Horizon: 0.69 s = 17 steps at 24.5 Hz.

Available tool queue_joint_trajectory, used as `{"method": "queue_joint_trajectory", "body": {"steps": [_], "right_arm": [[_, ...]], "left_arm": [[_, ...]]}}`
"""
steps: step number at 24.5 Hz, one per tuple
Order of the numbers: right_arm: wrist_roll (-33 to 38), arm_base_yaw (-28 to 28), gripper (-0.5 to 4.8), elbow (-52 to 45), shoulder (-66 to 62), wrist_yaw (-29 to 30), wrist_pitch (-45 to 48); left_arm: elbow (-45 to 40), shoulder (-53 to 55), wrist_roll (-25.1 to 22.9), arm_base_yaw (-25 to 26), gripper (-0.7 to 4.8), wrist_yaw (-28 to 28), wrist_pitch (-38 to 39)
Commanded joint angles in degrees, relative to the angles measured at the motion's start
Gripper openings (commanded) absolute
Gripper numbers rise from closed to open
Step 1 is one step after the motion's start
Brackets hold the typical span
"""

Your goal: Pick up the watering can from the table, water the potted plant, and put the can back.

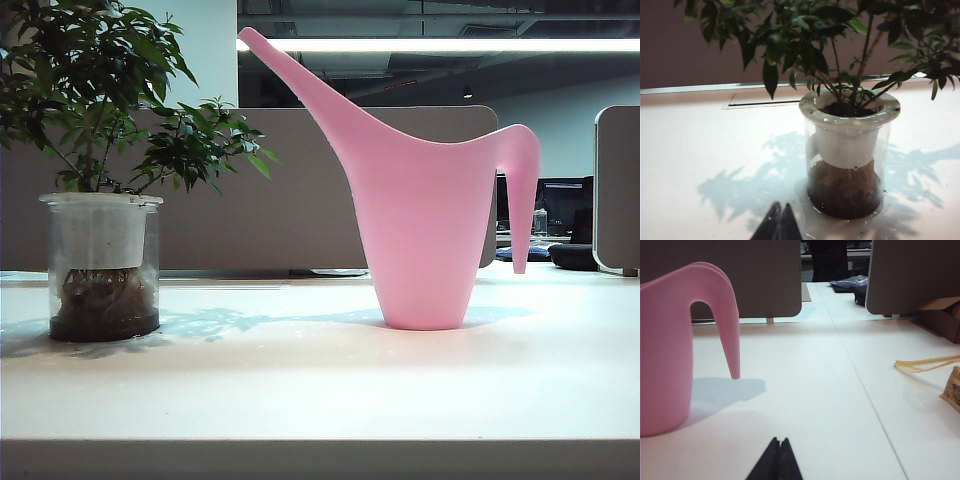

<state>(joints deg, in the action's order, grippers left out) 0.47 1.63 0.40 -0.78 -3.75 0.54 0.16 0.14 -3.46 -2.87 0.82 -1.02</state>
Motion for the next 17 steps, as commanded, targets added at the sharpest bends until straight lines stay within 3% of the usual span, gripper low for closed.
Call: {"method": "queue_joint_trajectory", "body": {"steps": [1,9,11,13,14,17], "right_arm": [[0.2,0.0,-0.05,-0.3,0.0,0.5,1.1],[0.2,0.0,-0.05,-0.3,0.0,0.5,1.0],[4.6,-0.1,-0.05,0.6,0.0,0.5,1.7],[9.0,-0.1,-0.05,5.1,0.0,-1.5,1.9],[8.5,-0.1,-0.05,8.6,-0.2,-2.1,1.0],[4.6,0.0,-0.05,16.9,-2.1,-2.1,-2.2]], "left_arm": [[0.2,0.0,-0.4,0.0,-0.05,-0.2,-0.8],[0.2,0.0,-0.1,0.0,-0.05,-0.2,-2.0],[1.9,0.0,4.9,0.0,-0.05,-1.2,-2.1],[8.3,0.2,4.3,0.0,-0.05,-6.0,5.2],[13.1,0.9,1.5,0.1,-0.05,-6.6,7.9],[20.2,4.6,0.0,0.0,-0.05,-5.7,8.1]]}}
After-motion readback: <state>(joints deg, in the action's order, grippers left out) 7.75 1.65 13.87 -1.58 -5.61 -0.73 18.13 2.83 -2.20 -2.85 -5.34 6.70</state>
